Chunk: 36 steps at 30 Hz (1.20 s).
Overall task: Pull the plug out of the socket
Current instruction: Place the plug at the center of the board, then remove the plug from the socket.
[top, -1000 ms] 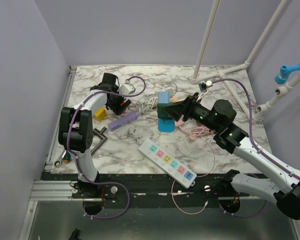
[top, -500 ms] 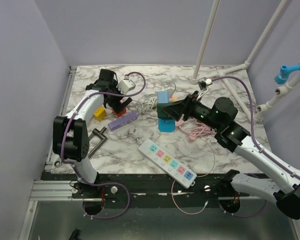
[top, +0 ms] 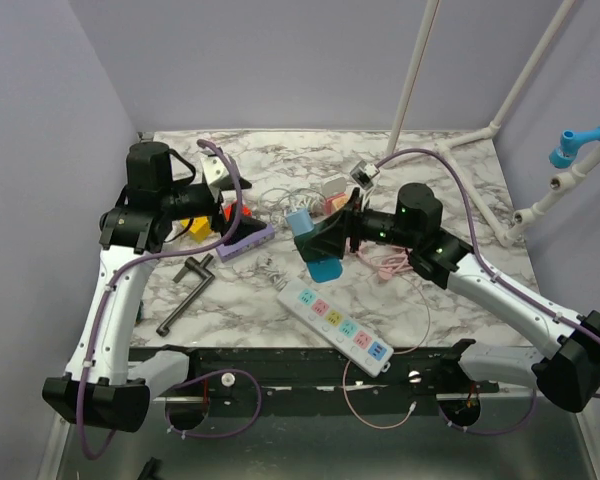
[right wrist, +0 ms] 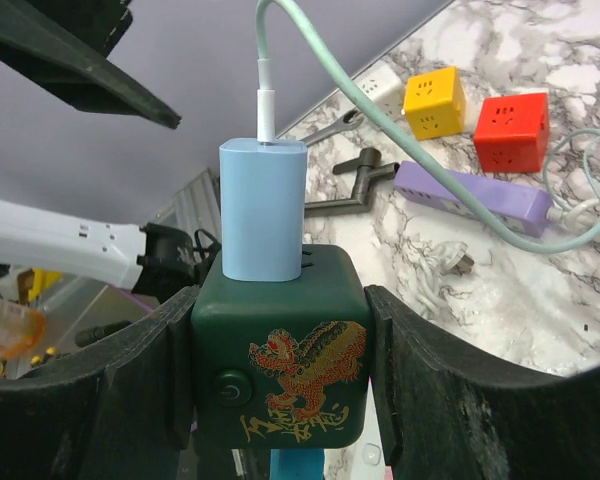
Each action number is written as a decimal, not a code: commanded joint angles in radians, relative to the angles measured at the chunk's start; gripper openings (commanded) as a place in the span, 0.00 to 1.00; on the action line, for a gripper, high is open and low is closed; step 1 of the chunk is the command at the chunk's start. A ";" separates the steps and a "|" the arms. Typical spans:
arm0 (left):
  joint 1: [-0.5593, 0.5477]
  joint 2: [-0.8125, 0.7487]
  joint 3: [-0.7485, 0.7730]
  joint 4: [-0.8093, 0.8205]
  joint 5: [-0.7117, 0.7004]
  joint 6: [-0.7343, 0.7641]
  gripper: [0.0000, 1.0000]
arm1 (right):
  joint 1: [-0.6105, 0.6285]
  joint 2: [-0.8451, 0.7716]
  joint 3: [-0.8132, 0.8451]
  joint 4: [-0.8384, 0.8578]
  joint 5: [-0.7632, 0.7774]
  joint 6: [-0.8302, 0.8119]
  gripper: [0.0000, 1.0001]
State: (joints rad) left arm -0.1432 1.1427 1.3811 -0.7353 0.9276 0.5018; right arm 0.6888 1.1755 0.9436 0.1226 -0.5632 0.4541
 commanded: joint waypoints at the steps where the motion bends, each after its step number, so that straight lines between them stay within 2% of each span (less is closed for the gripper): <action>1: 0.022 0.012 -0.146 0.274 0.408 -0.406 0.99 | 0.024 -0.024 0.002 0.091 -0.100 -0.110 0.01; 3: 0.028 0.016 -0.182 0.322 0.473 -0.450 0.99 | 0.030 -0.024 0.010 0.074 -0.101 -0.141 0.01; 7: 0.029 -0.018 -0.261 0.410 0.491 -0.488 0.98 | 0.040 -0.024 0.017 0.054 -0.101 -0.171 0.01; 12: 0.027 -0.021 -0.335 0.678 0.555 -0.748 0.98 | 0.045 -0.029 0.006 0.099 -0.118 -0.148 0.01; 17: 0.024 -0.058 -0.465 0.907 0.554 -0.905 0.98 | 0.049 -0.006 0.018 0.132 -0.150 -0.130 0.01; 26: -0.013 -0.070 -0.470 1.008 0.491 -0.954 0.98 | 0.056 0.047 0.039 0.186 -0.189 -0.099 0.01; 36: -0.072 -0.067 -0.464 1.002 0.473 -0.917 0.99 | 0.059 0.096 0.025 0.357 -0.205 -0.001 0.01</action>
State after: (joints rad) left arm -0.1997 1.0882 0.8932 0.2386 1.4223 -0.4282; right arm 0.7403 1.2591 0.9413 0.3222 -0.7288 0.3954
